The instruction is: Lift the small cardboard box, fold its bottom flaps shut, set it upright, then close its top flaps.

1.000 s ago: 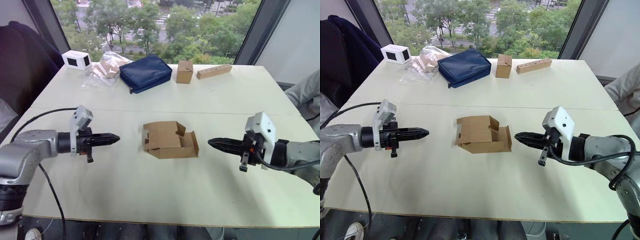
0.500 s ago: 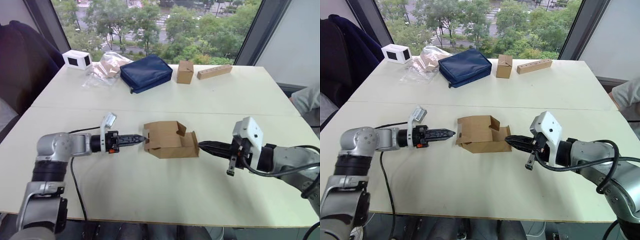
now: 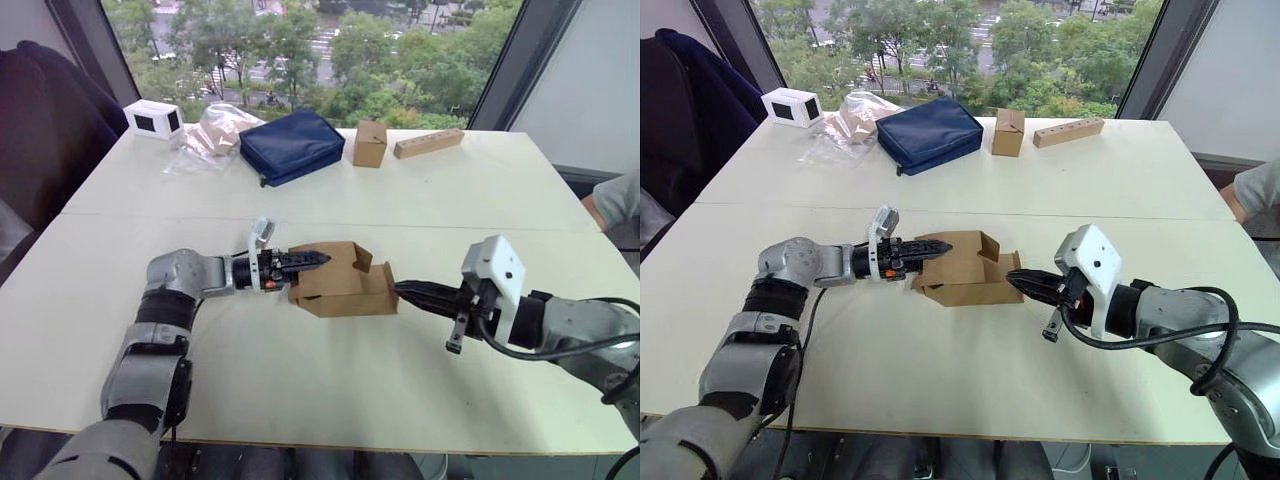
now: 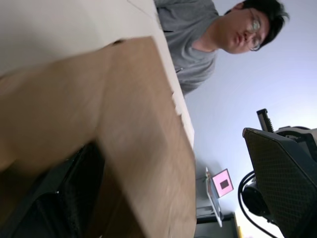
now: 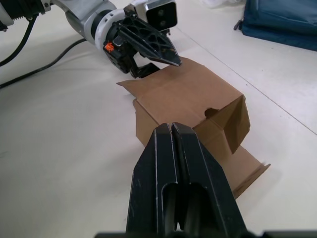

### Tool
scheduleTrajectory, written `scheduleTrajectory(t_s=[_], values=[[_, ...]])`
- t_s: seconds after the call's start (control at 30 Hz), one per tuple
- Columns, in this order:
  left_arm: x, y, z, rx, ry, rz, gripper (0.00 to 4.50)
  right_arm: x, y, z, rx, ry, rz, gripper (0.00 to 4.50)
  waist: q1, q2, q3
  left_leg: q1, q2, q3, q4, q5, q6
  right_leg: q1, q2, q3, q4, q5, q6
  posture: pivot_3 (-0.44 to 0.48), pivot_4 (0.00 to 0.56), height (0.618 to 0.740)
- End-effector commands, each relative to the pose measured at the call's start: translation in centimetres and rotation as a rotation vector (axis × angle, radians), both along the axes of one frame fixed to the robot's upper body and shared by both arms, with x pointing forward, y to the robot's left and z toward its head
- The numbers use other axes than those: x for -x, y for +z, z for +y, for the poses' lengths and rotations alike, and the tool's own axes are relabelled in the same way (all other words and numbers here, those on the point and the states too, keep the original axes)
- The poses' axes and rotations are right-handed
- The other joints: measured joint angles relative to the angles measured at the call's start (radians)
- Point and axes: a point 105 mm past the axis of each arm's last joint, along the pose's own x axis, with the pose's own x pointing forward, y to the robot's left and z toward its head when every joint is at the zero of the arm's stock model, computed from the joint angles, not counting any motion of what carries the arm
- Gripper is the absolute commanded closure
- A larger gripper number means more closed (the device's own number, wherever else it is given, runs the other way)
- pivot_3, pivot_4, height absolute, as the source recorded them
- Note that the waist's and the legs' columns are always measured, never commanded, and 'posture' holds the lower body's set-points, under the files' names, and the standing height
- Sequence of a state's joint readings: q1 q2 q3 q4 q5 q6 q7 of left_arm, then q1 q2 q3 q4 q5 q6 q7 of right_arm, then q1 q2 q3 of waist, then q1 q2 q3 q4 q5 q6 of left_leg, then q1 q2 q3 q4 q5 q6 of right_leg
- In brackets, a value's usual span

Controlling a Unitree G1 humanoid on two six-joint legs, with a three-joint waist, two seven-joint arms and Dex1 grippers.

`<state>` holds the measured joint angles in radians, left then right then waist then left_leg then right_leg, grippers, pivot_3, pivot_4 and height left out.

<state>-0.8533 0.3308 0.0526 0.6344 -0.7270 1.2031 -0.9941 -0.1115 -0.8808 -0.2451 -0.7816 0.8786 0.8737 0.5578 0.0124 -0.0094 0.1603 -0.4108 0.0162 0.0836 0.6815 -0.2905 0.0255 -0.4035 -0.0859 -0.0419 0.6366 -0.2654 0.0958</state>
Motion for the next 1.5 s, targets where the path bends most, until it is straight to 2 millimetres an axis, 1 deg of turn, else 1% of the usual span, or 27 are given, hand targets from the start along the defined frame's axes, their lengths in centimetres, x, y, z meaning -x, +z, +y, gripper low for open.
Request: scheduleTrajectory(t_s=[0.03,0.13,0.17,0.2,0.23,0.4,0.43,0.53,0.6,0.67,0.8,0.87,0.9,1.0,1.1,1.3,1.5], values=[[-0.4,1.0,-0.4,0.02,-0.009,-0.04,0.09,0.4,0.8,0.4,-0.005,0.011,-0.042,4.5,-0.001,0.0,0.0,0.0,0.0,0.0,0.0,0.0,0.0,0.0,0.0,0.0,0.0,0.0,0.0,0.0,0.15,0.74],[-0.5,1.0,-0.6,0.027,-0.007,-0.038,0.84,0.3,0.8,0.5,-0.007,0.006,-0.044,4.5,0.0,0.0,0.0,0.0,0.0,0.0,0.0,0.0,0.0,0.0,0.0,0.0,0.0,0.0,0.0,0.0,0.15,0.74],[-0.4,1.0,-0.6,0.027,-0.01,-0.038,1.35,0.3,0.8,0.5,-0.008,0.004,-0.044,4.5,0.0,0.0,0.0,0.0,0.0,0.0,0.0,0.0,0.0,0.0,0.0,0.0,0.0,0.0,0.0,0.0,0.15,0.74],[-0.4,1.0,-0.6,0.028,-0.013,-0.037,1.61,0.3,0.8,0.5,-0.009,0.003,-0.044,4.5,0.0,0.0,0.0,0.0,0.0,0.0,0.0,0.0,0.0,0.0,-0.001,0.0,0.0,0.0,0.0,0.0,0.15,0.74],[-0.3,0.9,-0.5,0.028,-0.014,-0.035,2.15,0.3,0.8,0.6,-0.009,0.003,-0.044,4.5,0.0,0.0,0.0,0.0,0.0,0.0,0.0,0.0,0.0,0.0,-0.001,0.0,0.0,0.0,0.0,0.0,0.15,0.74],[0.0,0.8,-0.4,0.03,-0.025,-0.029,3.96,0.2,0.7,0.7,-0.014,0.001,-0.045,4.5,0.0,0.0,0.0,0.0,0.0,0.0,0.0,0.0,0.001,0.0,-0.001,0.001,0.0,0.0,0.0,0.0,0.15,0.74],[0.1,0.8,-0.3,0.033,-0.027,-0.026,4.44,0.0,0.7,0.7,-0.016,-0.003,-0.049,4.5,0.0,0.0,0.0,0.0,0.0,0.0,0.0,0.0,0.001,0.0,-0.001,0.001,0.0,0.0,0.0,0.0,0.15,0.74],[0.6,1.1,-0.2,0.044,-0.039,-0.025,4.48,-0.4,0.8,0.6,-0.022,-0.022,-0.064,4.5,0.0,0.0,0.0,0.0,0.0,0.0,0.0,-0.001,0.001,0.0,-0.001,0.001,0.0,0.0,0.0,0.0,0.15,0.74],[1.1,1.5,0.0,0.062,-0.048,-0.032,4.48,-1.3,1.1,0.2,-0.031,-0.072,-0.1,4.5,-0.001,0.0,0.0,0.0,0.0,0.0,0.0,-0.001,0.001,0.0,-0.001,0.001,0.0,0.0,0.0,0.0,0.15,0.74],[1.6,2.3,0.2,0.084,-0.057,-0.054,4.48,-2.5,1.5,-0.4,-0.038,-0.142,-0.151,4.5,-0.002,0.0,0.0,0.0,0.0,0.0,0.0,-0.001,0.001,0.0,-0.002,0.001,0.0,0.0,0.0,0.0,0.15,0.74],[3.0,4.4,0.6,0.134,-0.082,-0.118,4.48,-5.6,1.9,-1.6,-0.053,-0.313,-0.239,4.5,-0.004,0.0,0.0,0.0,0.0,0.0,0.0,0.0,0.001,0.0,-0.002,0.001,0.0,0.0,0.0,0.0,0.15,0.74],[3.4,5.1,0.7,0.148,-0.083,-0.139,4.48,-6.9,1.4,-1.3,-0.056,-0.35,-0.256,4.5,-0.003,0.0,0.0,0.0,0.0,0.0,0.0,0.001,-0.001,-0.001,-0.002,0.001,0.001,0.0,0.0,0.0,0.15,0.74],[3.5,5.3,0.7,0.153,-0.081,-0.142,4.48,-7.2,1.2,-1.1,-0.056,-0.357,-0.259,4.5,-0.003,0.0,0.0,0.0,0.0,0.0,0.0,0.003,-0.006,-0.001,-0.002,0.001,0.001,0.0,0.0,0.0,0.15,0.74],[3.9,5.4,0.7,0.149,-0.08,-0.149,4.48,-8.4,0.4,-0.1,-0.068,-0.362,-0.266,4.5,-0.002,0.0,0.0,0.0,0.0,0.0,0.0,0.004,-0.006,-0.001,-0.002,0.001,0.002,0.0,0.0,0.0,0.15,0.74],[4.0,5.4,0.6,0.151,-0.072,-0.153,4.48,-8.6,0.4,1.8,-0.092,-0.307,-0.272,4.5,-0.002,0.0,0.0,0.0,-0.001,0.001,0.0,0.004,-0.006,-0.001,-0.001,0.001,0.002,0.0,0.0,0.0,0.15,0.74],[4.1,5.9,0.1,0.158,-0.066,-0.165,4.48,-7.6,0.6,4.4,-0.112,-0.165,-0.261,4.5,-0.005,0.0,0.0,0.0,0.0,0.0,0.0,0.004,-0.006,-0.002,-0.001,0.001,0.004,0.0,0.0,0.0,0.15,0.74],[4.6,6.9,-0.5,0.176,-0.077,-0.186,4.48,-7.3,0.7,5.1,-0.11,-0.123,-0.262,4.5,-0.005,0.0,0.0,0.0,0.0,0.0,0.0,0.004,-0.006,-0.002,-0.002,0.001,0.004,0.0,0.0,0.0,0.15,0.74]])
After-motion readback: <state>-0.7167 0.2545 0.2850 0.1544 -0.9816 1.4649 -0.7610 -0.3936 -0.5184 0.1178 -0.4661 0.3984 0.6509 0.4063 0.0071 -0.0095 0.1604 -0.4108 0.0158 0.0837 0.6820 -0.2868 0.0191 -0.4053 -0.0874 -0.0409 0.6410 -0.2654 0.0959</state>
